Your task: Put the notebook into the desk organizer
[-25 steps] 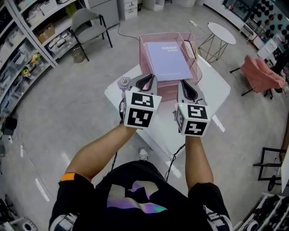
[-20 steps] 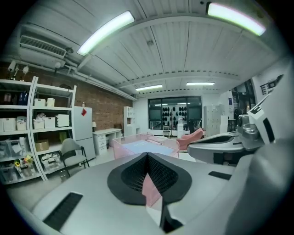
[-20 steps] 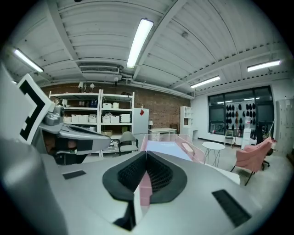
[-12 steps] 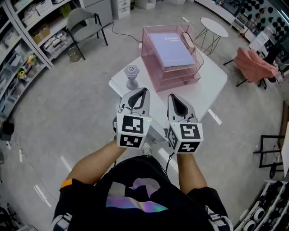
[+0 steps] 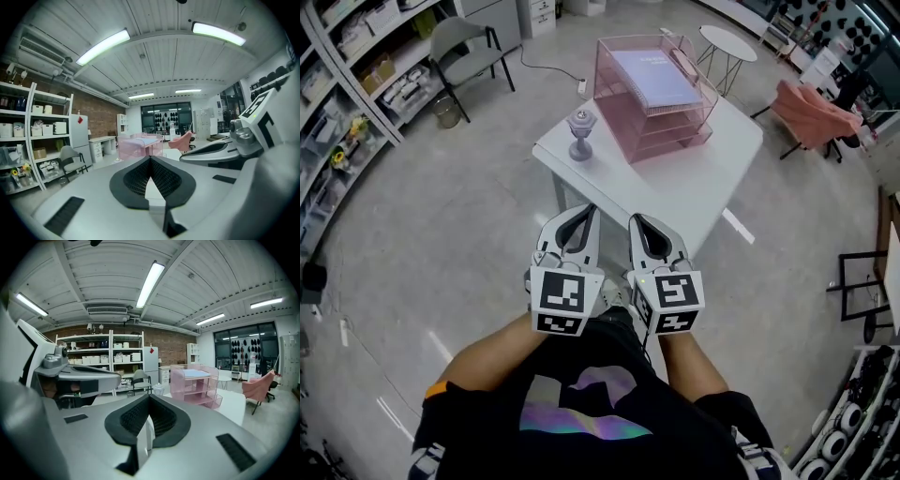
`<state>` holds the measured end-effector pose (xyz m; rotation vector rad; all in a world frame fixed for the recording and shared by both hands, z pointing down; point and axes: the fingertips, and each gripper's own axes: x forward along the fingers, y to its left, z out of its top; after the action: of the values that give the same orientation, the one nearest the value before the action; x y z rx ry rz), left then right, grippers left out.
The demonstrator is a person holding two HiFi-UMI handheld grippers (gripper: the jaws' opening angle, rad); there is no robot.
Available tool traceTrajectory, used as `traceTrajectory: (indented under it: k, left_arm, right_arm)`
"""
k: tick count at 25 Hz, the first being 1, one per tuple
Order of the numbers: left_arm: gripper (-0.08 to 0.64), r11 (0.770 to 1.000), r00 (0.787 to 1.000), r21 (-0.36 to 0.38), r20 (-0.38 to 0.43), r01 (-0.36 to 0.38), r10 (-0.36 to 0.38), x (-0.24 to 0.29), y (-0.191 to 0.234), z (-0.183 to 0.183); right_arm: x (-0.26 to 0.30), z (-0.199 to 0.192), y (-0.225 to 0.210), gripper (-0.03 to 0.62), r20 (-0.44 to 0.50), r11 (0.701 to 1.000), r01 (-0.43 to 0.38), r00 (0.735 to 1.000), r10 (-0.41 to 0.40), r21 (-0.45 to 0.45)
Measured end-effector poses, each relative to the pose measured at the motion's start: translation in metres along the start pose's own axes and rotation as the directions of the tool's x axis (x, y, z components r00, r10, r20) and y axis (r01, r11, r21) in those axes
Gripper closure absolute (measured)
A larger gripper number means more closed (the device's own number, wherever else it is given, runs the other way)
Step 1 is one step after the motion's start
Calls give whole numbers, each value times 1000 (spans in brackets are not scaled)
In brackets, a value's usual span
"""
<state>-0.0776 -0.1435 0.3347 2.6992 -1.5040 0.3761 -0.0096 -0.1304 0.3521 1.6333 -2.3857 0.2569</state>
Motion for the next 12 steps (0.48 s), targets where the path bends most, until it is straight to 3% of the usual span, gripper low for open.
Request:
traceTrajectory:
  k: [12]
  left_arm:
    - [551, 998, 998, -30, -39, -53, 51, -79, -11, -55]
  right_arm:
    - [-50, -57, 57, 577, -41, 1000, -20, 999, 21, 14]
